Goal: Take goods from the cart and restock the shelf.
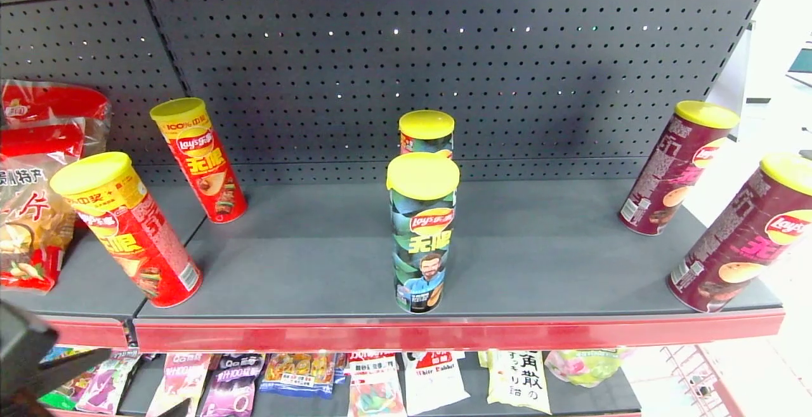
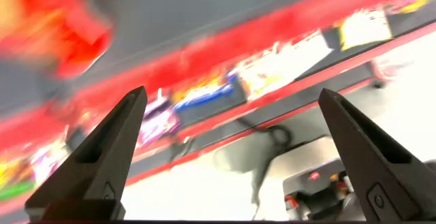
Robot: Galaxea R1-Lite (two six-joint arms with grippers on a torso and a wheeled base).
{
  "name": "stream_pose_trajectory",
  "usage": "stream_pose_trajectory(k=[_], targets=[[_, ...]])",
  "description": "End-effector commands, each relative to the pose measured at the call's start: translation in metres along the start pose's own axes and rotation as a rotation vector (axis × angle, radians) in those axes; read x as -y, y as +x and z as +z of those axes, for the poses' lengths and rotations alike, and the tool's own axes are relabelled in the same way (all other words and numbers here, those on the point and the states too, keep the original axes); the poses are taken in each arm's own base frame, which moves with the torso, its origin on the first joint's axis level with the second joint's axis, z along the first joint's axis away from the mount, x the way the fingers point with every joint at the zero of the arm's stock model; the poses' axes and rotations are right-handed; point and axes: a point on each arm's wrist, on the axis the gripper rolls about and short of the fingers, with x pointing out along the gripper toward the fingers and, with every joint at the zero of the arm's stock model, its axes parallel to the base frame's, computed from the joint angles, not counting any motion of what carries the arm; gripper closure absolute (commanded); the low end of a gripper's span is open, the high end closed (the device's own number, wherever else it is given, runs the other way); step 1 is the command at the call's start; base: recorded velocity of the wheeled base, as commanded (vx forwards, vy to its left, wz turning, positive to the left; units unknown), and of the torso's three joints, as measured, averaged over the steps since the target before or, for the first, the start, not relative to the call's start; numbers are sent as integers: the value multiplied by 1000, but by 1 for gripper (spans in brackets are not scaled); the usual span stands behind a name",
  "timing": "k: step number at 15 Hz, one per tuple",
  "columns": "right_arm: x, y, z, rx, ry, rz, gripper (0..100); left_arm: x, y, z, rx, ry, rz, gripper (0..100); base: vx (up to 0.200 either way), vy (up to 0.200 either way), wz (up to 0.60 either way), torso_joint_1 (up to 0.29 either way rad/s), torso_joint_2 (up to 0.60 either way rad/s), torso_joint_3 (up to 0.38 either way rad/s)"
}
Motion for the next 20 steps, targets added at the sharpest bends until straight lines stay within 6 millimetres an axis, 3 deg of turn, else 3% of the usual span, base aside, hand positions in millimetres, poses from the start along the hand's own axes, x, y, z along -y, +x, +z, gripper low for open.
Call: stream_pose_trajectory(k=[1, 5, 7, 8, 11, 15, 17, 19, 20], targets=[[0, -3, -3, 49, 7, -2, 0, -19, -79, -54, 200, -108, 180, 0, 0, 0, 0, 0, 0, 0], [0, -2, -2, 31, 29, -23, 0, -7, -87, -99, 225, -227, 363, 0, 0, 0, 0, 0, 0, 0], [0, -2, -2, 26, 37, -104, 0, -6, -79, -101, 250, -332, 340, 0, 0, 0, 0, 0, 0, 0], [-1, -2, -1, 23, 41, -136, 0, -6, -64, -105, 279, -377, 316, 0, 0, 0, 0, 0, 0, 0], [-2, -3, -2, 31, 65, -181, 0, -3, -33, -109, 501, -294, 177, 0, 0, 0, 0, 0, 0, 0], [-5, -1, -10, 32, 113, -87, 0, -1, -31, -112, 447, -225, 146, 0, 0, 0, 0, 0, 0, 0], [-5, -1, -10, 34, 104, -69, 0, 0, -28, -110, 393, -282, 312, 0, 0, 0, 0, 0, 0, 0], [-5, -1, -10, 34, 108, -72, 0, 2, -29, -111, 416, -289, 352, 0, 0, 0, 0, 0, 0, 0], [-5, -1, -10, 34, 107, -71, 0, 4, -32, -116, 483, -248, 285, 0, 0, 0, 0, 0, 0, 0]])
